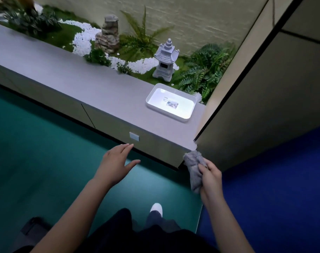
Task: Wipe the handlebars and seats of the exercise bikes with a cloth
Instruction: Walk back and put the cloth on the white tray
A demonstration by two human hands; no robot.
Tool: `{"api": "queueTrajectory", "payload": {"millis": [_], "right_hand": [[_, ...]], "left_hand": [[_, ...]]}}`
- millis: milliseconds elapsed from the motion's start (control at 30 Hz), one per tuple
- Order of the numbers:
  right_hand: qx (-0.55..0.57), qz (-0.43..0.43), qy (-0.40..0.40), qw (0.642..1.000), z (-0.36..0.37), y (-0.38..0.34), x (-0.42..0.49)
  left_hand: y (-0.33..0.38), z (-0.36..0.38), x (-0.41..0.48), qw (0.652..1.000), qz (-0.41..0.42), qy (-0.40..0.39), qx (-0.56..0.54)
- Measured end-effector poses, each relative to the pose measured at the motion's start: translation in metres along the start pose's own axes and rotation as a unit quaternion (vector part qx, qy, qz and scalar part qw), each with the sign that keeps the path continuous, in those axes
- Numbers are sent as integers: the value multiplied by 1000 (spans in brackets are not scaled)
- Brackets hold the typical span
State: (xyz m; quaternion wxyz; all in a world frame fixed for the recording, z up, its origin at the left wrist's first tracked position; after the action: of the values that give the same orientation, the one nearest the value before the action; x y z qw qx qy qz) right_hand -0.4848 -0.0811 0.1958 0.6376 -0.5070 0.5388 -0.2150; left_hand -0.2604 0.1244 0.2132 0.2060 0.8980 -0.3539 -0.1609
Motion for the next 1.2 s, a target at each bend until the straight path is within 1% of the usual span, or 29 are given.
{"api": "queueTrajectory", "payload": {"millis": [133, 367, 533, 733, 833, 933, 1033, 1133, 1200], "right_hand": [[2, 0, -19, 1000, 26, -27, 36], [14, -3, -27, 1000, 80, -70, 95], [32, -11, -13, 999, 136, -98, 142], [32, -14, 24, 999, 209, -139, 193], [39, -25, 38, 998, 238, -163, 214], [66, -25, 53, 996, 261, -183, 229], [94, -23, 65, 993, 276, -201, 245], [113, -26, 66, 991, 287, -219, 263], [131, -28, 62, 989, 294, -228, 273]], "left_hand": [[15, -10, 45, 1000, 5, 13, 4], [-4, -21, 123, 1000, -12, 8, -18], [-15, -44, 208, 999, 28, 8, -29], [-31, -79, 320, 997, 67, -32, -26], [-27, -93, 363, 994, 90, -42, -41], [-12, -98, 398, 988, 114, -60, -85], [12, -100, 423, 972, 125, -81, -184], [43, -99, 440, 942, 116, -107, -296], [59, -96, 448, 912, 90, -128, -379]]}}
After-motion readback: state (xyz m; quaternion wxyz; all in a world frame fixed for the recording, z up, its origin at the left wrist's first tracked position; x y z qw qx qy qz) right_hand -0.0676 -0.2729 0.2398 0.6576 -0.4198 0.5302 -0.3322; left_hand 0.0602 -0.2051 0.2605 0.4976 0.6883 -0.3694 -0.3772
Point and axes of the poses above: each hand's wrist, its own x-axis towards the middle knuckle, its own z-axis out of the palm, y = z × x, the point moved 10 cm from there along x, towards the middle knuckle, and after that the axes turned 8 degrees about -x, right-handed, at the moved point
